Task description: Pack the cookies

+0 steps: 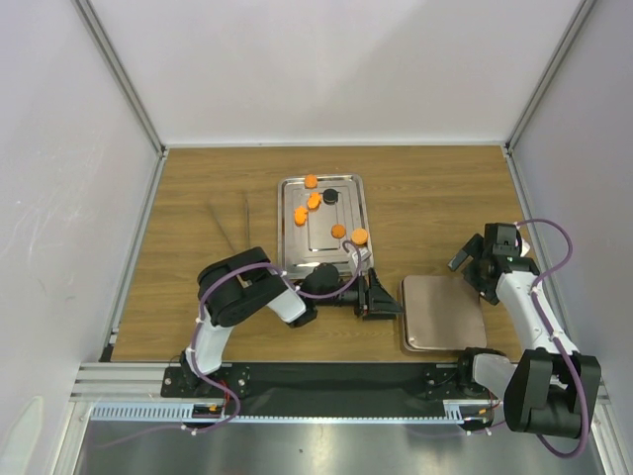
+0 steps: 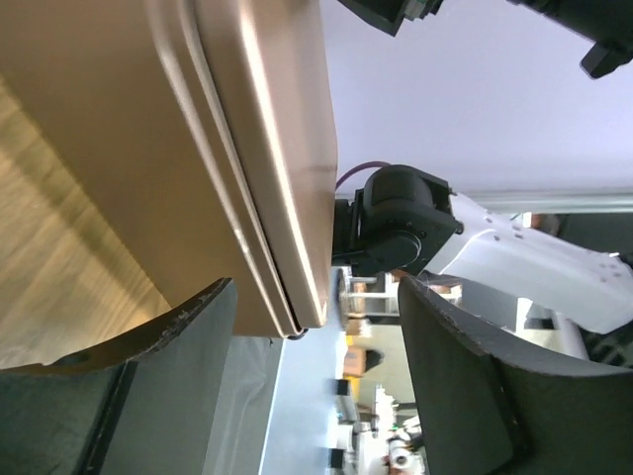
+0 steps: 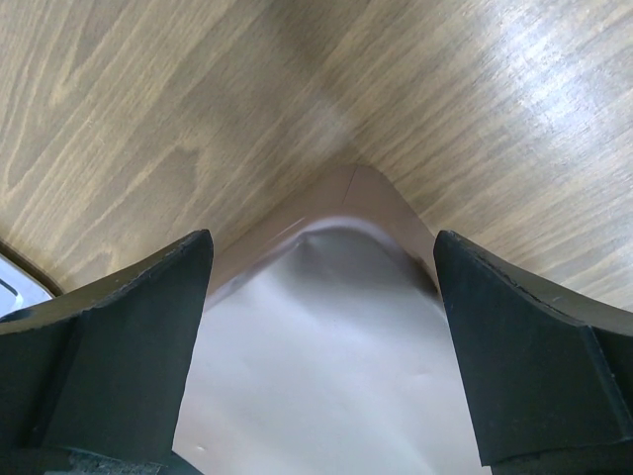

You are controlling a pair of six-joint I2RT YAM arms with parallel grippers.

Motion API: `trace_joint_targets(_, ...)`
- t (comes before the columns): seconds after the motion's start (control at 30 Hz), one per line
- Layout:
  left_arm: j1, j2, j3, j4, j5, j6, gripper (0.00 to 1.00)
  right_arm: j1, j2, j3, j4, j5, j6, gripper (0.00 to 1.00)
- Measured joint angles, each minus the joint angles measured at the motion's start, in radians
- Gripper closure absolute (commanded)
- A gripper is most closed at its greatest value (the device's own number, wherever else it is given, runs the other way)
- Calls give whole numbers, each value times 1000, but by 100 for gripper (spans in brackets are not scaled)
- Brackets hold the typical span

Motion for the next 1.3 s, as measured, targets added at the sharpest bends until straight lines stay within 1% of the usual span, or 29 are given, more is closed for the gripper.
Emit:
trace_joint_targets(0.2, -13, -66, 53, -164, 0, 94, 28, 31, -8, 0, -17, 21, 13, 1)
trace_joint_targets(0.33, -16, -73, 89, -254, -1, 134, 28, 55, -14, 2, -27, 35, 19, 1)
trace_joint_targets(0.6, -21, -73, 105, -392, -4, 182, 28, 92, -30, 3, -45, 63, 27, 1)
trace_joint_targets(0.8, -29, -75, 141, -475, -20, 222, 29, 116, -36, 3, -54, 85, 38, 1)
trace_joint_targets(0.93, -32, -79, 156, -512, -28, 242, 31, 148, -37, 3, -55, 103, 45, 1)
trace_joint_targets(1.3, -35, -79, 167, -564, -34, 261, 42, 230, -37, 4, -64, 180, 66, 1)
